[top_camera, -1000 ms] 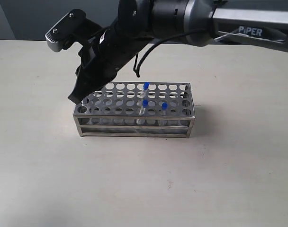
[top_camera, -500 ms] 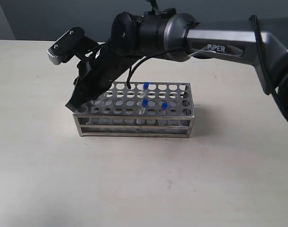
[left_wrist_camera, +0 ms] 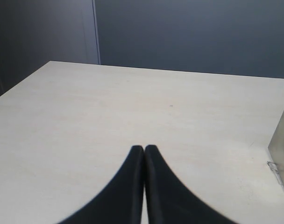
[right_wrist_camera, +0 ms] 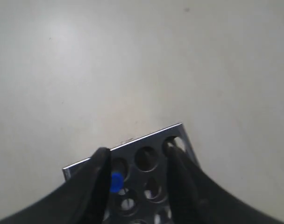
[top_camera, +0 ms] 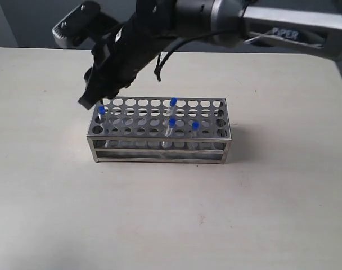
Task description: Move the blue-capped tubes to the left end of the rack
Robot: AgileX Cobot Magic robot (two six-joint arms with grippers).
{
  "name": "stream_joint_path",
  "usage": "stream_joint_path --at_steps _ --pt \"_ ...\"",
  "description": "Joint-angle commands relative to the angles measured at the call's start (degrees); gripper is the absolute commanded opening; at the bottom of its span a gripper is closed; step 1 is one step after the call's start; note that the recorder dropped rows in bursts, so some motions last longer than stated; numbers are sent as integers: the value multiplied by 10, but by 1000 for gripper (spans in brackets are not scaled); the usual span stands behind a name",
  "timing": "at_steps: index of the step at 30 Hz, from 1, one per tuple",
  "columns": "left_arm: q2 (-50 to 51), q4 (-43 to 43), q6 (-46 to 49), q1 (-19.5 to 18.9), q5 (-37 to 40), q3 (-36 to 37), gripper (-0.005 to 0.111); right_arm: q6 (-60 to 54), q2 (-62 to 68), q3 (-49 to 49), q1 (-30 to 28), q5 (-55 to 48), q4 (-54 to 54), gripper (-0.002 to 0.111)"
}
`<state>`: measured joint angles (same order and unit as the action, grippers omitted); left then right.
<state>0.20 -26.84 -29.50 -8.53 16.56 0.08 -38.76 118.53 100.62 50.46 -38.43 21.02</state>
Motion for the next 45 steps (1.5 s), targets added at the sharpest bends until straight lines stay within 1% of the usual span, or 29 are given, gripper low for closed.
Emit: stream_joint_path --at_steps 1,4,8,12,15,23,25,27,28,29,33,37,45 --pt "-2 -2 -1 1 1 -1 1 5 -44 5 -37 -32 -2 40" --pt "-2 -2 -1 1 1 -1 1 16 -61 5 -75 -69 -2 40" --pt "-2 -2 -1 1 1 -1 1 57 -64 -5 -135 -97 -1 40" --pt "-2 -2 -1 1 1 -1 1 62 -61 -30 -166 -115 0 40" --pt "-2 -2 -1 1 1 -1 1 62 -58 -49 -167 -108 -9 40" --pt "-2 -2 -1 1 1 -1 1 57 -24 -50 -164 -130 -25 41" --pt "-2 -2 -1 1 1 -1 1 49 -22 -50 -163 -140 -25 49" --pt "-2 -2 -1 1 1 -1 1 36 -21 -50 -160 -147 -26 62" --pt "-2 -2 -1 1 1 -1 1 32 -21 -50 -160 -150 -26 67" --pt "-2 -2 -1 1 1 -1 1 28 -21 -50 -160 -151 -26 68" --pt "-2 -2 -1 1 1 -1 1 29 -21 -50 -160 -151 -23 65" --pt "-2 -2 -1 1 1 -1 1 29 -15 -50 -160 -148 9 65" --pt "-2 -2 -1 1 1 -1 1 29 18 -49 -160 -133 3 65"
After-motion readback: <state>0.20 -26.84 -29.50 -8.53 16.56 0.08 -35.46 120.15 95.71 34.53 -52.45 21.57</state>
